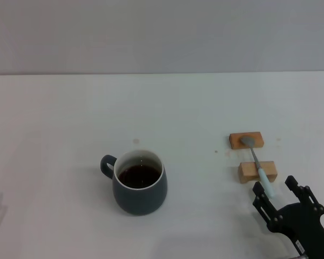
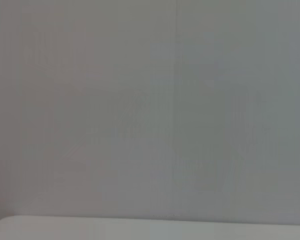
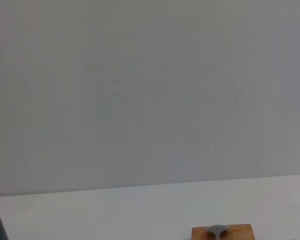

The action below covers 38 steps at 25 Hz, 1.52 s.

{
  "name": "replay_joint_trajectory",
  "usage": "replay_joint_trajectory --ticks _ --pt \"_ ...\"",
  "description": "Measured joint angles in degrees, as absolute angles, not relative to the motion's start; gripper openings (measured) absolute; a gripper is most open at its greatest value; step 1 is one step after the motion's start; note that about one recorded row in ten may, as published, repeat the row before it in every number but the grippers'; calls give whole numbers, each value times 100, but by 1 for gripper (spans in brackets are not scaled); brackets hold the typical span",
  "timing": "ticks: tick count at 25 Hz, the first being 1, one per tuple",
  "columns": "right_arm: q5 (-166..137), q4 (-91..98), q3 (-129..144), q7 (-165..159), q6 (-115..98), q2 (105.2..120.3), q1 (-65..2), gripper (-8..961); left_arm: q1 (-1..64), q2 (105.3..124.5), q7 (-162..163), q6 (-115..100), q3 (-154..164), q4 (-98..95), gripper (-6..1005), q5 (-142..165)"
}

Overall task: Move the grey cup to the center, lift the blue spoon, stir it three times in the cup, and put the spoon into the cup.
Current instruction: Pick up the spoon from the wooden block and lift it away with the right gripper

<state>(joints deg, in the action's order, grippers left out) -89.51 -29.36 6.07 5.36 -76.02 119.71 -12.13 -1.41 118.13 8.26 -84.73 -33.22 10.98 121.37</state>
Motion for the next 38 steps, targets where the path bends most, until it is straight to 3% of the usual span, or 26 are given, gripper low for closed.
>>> replay_joint_trajectory --ticks 38 --pt "-8911 -2935 606 536 -7593 11962 -1212 762 -139 11813 888 -8445 -3322 1037 859 12137"
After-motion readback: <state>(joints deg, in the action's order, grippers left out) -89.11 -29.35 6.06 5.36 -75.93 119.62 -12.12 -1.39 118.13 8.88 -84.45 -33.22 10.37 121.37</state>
